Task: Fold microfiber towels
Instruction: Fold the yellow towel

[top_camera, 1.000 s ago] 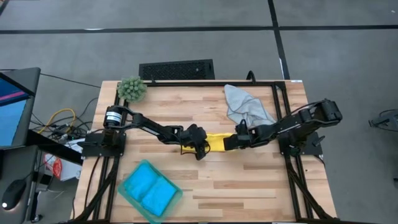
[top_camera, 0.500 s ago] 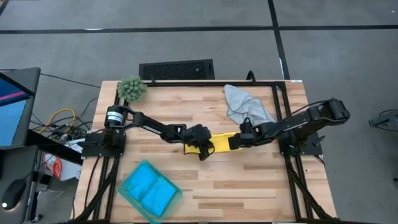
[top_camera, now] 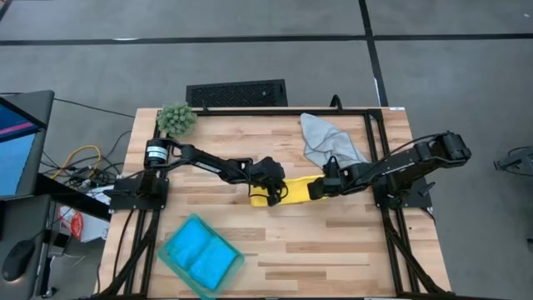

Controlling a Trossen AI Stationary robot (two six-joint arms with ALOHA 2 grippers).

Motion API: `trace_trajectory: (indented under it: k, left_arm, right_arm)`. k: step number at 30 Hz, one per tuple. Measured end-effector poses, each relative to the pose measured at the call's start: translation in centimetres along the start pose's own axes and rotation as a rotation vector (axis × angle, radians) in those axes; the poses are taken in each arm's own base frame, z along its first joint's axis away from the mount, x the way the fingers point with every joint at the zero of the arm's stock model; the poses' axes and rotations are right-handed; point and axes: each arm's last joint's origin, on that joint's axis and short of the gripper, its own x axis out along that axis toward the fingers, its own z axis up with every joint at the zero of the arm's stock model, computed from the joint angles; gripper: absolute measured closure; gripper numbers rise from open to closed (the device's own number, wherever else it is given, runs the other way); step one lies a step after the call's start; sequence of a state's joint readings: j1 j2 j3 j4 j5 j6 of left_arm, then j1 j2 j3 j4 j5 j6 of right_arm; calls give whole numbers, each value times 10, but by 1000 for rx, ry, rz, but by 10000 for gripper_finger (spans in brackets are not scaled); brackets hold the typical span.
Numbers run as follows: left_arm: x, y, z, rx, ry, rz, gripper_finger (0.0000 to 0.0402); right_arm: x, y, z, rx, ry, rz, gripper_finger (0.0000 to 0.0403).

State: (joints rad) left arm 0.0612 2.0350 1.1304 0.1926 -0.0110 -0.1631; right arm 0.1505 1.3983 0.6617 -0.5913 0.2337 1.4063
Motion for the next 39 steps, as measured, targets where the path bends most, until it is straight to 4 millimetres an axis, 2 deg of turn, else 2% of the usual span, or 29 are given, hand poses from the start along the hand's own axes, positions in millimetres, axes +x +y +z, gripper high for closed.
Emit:
trace_trajectory:
  k: [10, 14, 17, 21, 23, 28, 34, 39]
  left_arm:
    - [16, 10, -8, -30, -8, -10, 399]
    - [17, 9, -4, -42, 7, -40, 401]
    - [8, 8, 12, -51, 12, -36, 401]
    - [-22, 9, 48, -21, 4, -25, 401]
    - [-31, 9, 54, 30, 14, -25, 401]
    - [-31, -3, 41, 182, 65, -97, 401]
    - [-4, -7, 27, 197, 46, -113, 401]
    - [14, -3, 11, 150, 100, -93, 402]
  right_arm:
    - [-1, 1, 0, -14, -2, 12, 393]
    - [-1, 2, 0, -14, 4, 22, 389]
    - [-1, 2, 1, -15, 0, 24, 391]
    - [-1, 2, 1, -22, -6, 22, 391]
    - [-1, 2, 1, -22, -6, 22, 390]
    - [-1, 2, 1, -37, -13, 26, 391]
    - [-1, 3, 1, -38, -12, 28, 388]
    - [-1, 3, 1, -37, -9, 31, 390]
